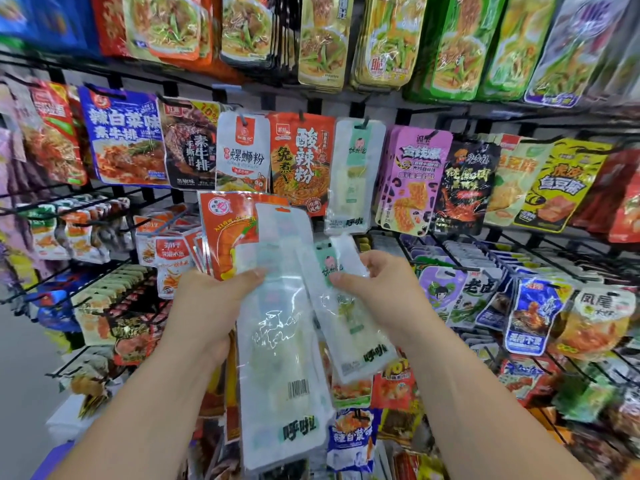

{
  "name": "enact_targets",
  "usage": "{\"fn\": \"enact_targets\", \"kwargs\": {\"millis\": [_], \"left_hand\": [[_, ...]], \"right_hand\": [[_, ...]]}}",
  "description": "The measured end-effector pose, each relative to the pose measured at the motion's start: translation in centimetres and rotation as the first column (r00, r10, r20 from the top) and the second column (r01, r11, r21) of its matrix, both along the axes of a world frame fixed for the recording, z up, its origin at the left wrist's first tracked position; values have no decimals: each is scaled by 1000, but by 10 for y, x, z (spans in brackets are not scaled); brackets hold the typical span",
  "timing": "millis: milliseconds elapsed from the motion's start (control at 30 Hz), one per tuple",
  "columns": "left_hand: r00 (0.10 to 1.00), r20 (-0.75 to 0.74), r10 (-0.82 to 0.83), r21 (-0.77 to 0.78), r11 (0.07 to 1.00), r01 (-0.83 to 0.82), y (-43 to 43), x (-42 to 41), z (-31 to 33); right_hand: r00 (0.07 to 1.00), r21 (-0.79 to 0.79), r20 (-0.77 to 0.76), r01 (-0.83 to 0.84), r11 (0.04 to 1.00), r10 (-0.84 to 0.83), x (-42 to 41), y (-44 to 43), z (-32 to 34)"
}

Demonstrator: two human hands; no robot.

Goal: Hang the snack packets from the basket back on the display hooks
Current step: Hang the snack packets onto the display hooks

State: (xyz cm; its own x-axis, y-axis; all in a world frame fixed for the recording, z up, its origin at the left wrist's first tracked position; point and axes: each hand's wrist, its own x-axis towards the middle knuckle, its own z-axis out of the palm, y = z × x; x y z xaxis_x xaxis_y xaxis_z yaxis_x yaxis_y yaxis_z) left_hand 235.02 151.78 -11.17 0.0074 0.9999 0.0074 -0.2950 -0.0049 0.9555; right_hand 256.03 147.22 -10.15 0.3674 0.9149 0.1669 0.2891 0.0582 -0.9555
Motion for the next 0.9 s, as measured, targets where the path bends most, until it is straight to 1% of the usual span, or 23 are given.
{"fn": "enact_targets", "kwargs": {"millis": [67,233,367,433,500,533,600,800,900], "left_hand": [[1000,0,11,21,1000,-11,4,-2,5],[1000,28,12,41,999,-13,5,-2,9],[1000,25,11,54,998,-12,8,-5,4],[1000,16,12,48,999,-12,10,-7,2],[1000,17,19,28,999,-20,12,-8,2],[1000,24,18,18,1000,-19,13,-9,3],[1000,27,14,3,1000,-14,14,-9,3],[1000,9,19,-2,1000,-19,17,-7,5],[1000,3,15,5,1000,-15,18,-5,3]], "right_hand": [[998,1,-67,4,1000,-3,7,0,5],[986,117,-167,0,993,19,13,2,29],[993,206,-111,-9,978,33,13,15,65],[989,238,-148,6,971,30,16,25,83],[987,261,-156,69,963,-28,19,35,97],[986,266,-149,110,958,-72,20,42,102],[982,274,-158,145,951,-104,22,55,106],[974,272,-214,129,954,-70,22,74,108],[973,258,-212,149,954,-95,25,83,105]]}}
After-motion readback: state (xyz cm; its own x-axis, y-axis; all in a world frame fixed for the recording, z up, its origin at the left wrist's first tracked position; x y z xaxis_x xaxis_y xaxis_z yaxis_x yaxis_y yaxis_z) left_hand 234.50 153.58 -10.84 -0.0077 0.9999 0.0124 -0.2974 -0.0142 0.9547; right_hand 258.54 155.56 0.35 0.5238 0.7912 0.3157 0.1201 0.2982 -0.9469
